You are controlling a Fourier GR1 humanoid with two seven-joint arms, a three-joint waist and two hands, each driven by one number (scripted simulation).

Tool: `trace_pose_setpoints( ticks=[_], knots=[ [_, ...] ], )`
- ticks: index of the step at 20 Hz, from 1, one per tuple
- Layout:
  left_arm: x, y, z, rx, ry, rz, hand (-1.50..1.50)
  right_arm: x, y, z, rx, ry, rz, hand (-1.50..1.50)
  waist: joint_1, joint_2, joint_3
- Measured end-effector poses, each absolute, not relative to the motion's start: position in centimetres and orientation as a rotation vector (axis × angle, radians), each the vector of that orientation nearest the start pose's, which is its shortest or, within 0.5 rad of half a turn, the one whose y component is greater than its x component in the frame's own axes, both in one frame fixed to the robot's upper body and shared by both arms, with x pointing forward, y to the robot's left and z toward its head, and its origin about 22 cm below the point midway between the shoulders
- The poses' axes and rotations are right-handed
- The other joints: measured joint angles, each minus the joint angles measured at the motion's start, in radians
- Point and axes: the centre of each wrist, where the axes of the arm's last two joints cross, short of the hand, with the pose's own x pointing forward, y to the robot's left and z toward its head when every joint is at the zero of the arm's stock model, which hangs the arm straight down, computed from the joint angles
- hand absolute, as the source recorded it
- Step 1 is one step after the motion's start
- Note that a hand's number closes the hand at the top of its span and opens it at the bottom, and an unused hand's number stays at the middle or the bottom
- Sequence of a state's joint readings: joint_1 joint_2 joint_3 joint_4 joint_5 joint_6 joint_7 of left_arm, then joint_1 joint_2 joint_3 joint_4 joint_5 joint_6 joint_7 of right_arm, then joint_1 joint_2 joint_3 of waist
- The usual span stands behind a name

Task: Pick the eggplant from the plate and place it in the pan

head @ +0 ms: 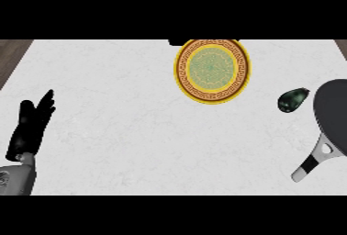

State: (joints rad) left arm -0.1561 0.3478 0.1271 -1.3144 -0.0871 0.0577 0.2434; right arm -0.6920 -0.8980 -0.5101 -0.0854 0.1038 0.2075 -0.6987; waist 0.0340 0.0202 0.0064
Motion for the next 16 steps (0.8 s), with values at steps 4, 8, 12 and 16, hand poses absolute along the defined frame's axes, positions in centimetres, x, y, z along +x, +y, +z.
trace_pose_setpoints(
  ticks=[4, 8, 12, 16],
  knots=[
    [27.4, 34.4, 1.3, 0.474, -1.224, -0.114, 0.00, 24.1, -58.9, 10.1, -0.646, -1.669, -0.096, -1.50, -0.006, -0.001, 0.002],
    [27.3, 34.5, 1.1, 0.474, -1.218, -0.108, 0.00, 20.4, -61.3, 11.3, -0.652, -1.665, -0.110, -1.50, -0.015, -0.001, 0.003],
    [26.9, 34.6, 0.7, 0.476, -1.216, -0.099, 0.00, 17.5, -63.1, 13.1, -0.670, -1.626, -0.101, -1.50, -0.021, -0.003, 0.005],
    [27.1, 34.8, 1.2, 0.483, -1.218, -0.088, 0.00, 15.7, -64.0, 14.2, -0.692, -1.597, -0.086, -1.50, -0.026, -0.004, 0.008]
  ],
)
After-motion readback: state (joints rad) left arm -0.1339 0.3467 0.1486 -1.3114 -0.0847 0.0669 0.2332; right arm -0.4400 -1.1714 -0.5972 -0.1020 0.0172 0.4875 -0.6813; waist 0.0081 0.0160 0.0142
